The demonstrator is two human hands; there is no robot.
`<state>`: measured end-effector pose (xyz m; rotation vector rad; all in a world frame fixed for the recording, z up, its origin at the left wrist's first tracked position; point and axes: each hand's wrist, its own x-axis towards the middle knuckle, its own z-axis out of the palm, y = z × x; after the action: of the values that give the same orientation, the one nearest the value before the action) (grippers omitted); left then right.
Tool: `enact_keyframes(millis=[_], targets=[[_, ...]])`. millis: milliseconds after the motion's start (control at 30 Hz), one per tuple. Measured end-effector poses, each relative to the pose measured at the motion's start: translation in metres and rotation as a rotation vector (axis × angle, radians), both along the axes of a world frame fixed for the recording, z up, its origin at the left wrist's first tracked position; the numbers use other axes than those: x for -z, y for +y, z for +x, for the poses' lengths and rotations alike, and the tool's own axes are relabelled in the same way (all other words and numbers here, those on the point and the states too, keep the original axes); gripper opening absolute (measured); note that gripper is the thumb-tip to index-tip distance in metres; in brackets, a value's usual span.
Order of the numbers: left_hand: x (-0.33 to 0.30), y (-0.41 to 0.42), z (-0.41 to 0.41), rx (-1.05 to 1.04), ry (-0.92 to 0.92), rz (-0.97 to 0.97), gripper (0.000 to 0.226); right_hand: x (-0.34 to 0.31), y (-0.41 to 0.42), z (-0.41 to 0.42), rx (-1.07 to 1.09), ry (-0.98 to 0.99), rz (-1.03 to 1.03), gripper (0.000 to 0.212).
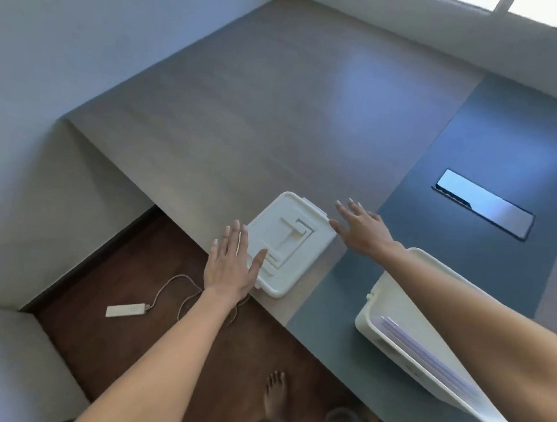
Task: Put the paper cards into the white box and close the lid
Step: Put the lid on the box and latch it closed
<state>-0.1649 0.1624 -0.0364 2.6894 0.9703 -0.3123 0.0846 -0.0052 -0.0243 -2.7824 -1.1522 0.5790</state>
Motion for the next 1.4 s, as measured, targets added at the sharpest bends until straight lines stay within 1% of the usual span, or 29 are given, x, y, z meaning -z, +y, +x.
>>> enact_keyframes(millis=[167, 267, 367, 467, 567, 667, 733, 800, 833, 867, 900, 933, 967, 1067, 1100, 1167, 1200, 1300, 1400], targets=[[0.023, -0.013, -0.021, -0.196, 0.041, -0.209, 0.089, 0.025, 0.042, -0.005, 0.021, 0.208, -0.057, 0.075], [0.036, -0.018, -0.023, -0.27, 0.065, -0.333, 0.089, 0.039, 0.058, -0.008, 0.03, 0.271, -0.081, 0.077], [0.042, -0.023, -0.019, -0.346, 0.034, -0.443, 0.084, 0.044, 0.069, -0.005, 0.053, 0.287, -0.099, 0.082], [0.044, -0.027, -0.015, -0.455, -0.068, -0.526, 0.075, 0.045, 0.075, -0.003, 0.084, 0.272, -0.112, 0.087], [0.042, -0.03, -0.013, -0.59, -0.182, -0.597, 0.072, 0.048, 0.073, -0.009, 0.13, 0.275, -0.111, 0.087], [0.043, -0.027, -0.011, -0.758, -0.27, -0.677, 0.071, 0.048, 0.073, -0.017, 0.216, 0.296, -0.044, 0.084], [0.041, -0.022, -0.008, -0.842, -0.342, -0.733, 0.056, 0.046, 0.077, -0.016, 0.275, 0.339, -0.015, 0.087], [0.04, -0.017, -0.005, -0.916, -0.43, -0.786, 0.038, 0.045, 0.079, -0.009, 0.352, 0.437, 0.002, 0.094], [0.036, -0.014, -0.004, -0.95, -0.476, -0.808, 0.033, 0.043, 0.08, -0.007, 0.409, 0.493, 0.023, 0.095], [0.034, -0.012, -0.004, -0.969, -0.51, -0.824, 0.03, 0.042, 0.079, -0.005, 0.443, 0.522, 0.052, 0.087], [0.032, -0.01, -0.004, -0.973, -0.533, -0.829, 0.029, 0.041, 0.077, -0.005, 0.46, 0.527, 0.074, 0.072], [0.03, -0.009, -0.004, -0.972, -0.553, -0.825, 0.03, 0.039, 0.075, -0.004, 0.458, 0.523, 0.112, 0.062], [0.027, -0.008, -0.004, -0.973, -0.571, -0.82, 0.031, 0.037, 0.074, -0.002, 0.467, 0.529, 0.144, 0.06], [0.016, -0.006, 0.0, -0.949, -0.624, -0.784, 0.029, 0.028, 0.068, -0.002, 0.498, 0.545, 0.207, 0.073], [0.01, -0.006, 0.003, -0.946, -0.641, -0.78, 0.038, 0.022, 0.065, -0.001, 0.509, 0.547, 0.226, 0.073], [-0.003, -0.004, 0.011, -0.949, -0.675, -0.785, 0.066, 0.011, 0.059, 0.001, 0.532, 0.544, 0.276, 0.065], [-0.01, -0.004, 0.016, -0.944, -0.7, -0.794, 0.072, 0.005, 0.054, 0.004, 0.545, 0.547, 0.308, 0.063], [-0.027, -0.005, 0.032, -0.899, -0.756, -0.807, 0.073, -0.016, 0.035, 0.013, 0.584, 0.539, 0.393, 0.052], [-0.047, -0.01, 0.053, -0.878, -0.82, -0.804, 0.072, -0.038, 0.013, 0.023, 0.611, 0.495, 0.445, 0.051]])
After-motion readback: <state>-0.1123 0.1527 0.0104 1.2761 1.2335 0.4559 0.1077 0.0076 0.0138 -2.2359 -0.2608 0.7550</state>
